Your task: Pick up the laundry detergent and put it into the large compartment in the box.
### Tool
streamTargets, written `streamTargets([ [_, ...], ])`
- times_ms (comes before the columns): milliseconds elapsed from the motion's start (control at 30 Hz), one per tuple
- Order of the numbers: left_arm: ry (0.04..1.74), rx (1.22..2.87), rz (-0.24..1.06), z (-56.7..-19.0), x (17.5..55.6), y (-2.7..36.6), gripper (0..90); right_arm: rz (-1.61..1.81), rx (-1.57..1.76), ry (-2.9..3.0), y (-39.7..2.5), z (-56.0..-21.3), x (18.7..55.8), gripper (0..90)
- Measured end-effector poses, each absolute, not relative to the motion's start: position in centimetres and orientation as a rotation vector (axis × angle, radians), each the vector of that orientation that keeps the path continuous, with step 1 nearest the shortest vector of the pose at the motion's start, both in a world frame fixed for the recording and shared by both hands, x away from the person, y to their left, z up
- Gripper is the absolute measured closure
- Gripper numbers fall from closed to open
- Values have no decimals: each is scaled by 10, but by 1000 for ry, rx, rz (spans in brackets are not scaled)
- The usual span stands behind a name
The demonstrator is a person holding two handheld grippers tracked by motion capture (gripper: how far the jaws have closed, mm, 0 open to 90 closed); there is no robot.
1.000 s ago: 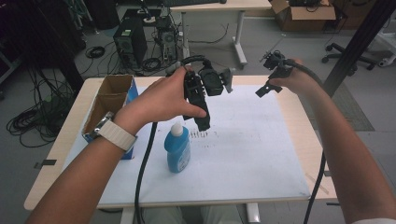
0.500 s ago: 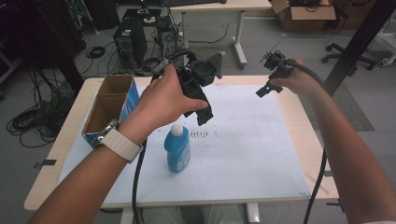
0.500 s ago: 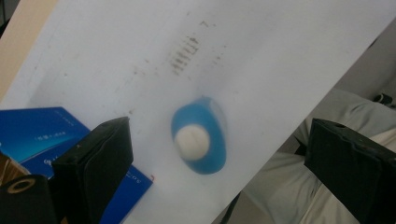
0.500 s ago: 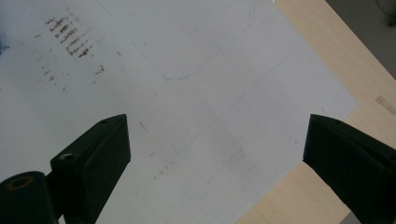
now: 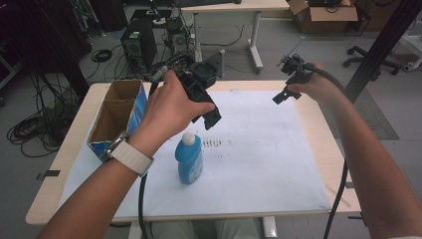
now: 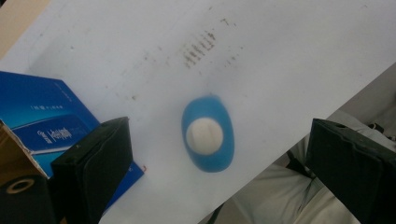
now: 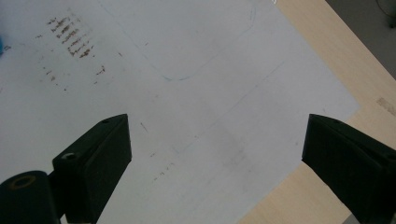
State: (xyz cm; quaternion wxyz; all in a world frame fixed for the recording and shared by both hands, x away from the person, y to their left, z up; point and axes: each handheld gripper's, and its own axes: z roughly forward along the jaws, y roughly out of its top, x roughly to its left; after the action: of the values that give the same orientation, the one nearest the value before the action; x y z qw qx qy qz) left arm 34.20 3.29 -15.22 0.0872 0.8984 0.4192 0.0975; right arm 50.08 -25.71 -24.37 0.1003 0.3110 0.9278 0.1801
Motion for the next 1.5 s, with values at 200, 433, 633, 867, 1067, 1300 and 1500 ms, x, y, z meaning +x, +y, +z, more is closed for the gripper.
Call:
streamTargets([
  [200,1289,2657,266,-158,344,37,79,537,922,2740,-257,-243,500,81],
  [433,1332,2654,243,-167,347,44,77,541,918,2742,-256,-243,500,81],
  [633,1368,2644,203,-177,351,52,75,543,913,2744,-254,-244,500,81],
  [867,1419,2609,184,-187,353,56,76,545,912,2745,-252,-244,501,81],
  [1067,1444,2595,170,-194,353,56,77,545,908,2746,-251,-244,501,81],
  [1300,1472,2584,155,-205,352,56,77,547,910,2749,-250,-247,502,81],
  [1500,1492,2573,140,-216,352,56,77,542,914,2753,-251,-249,502,81],
])
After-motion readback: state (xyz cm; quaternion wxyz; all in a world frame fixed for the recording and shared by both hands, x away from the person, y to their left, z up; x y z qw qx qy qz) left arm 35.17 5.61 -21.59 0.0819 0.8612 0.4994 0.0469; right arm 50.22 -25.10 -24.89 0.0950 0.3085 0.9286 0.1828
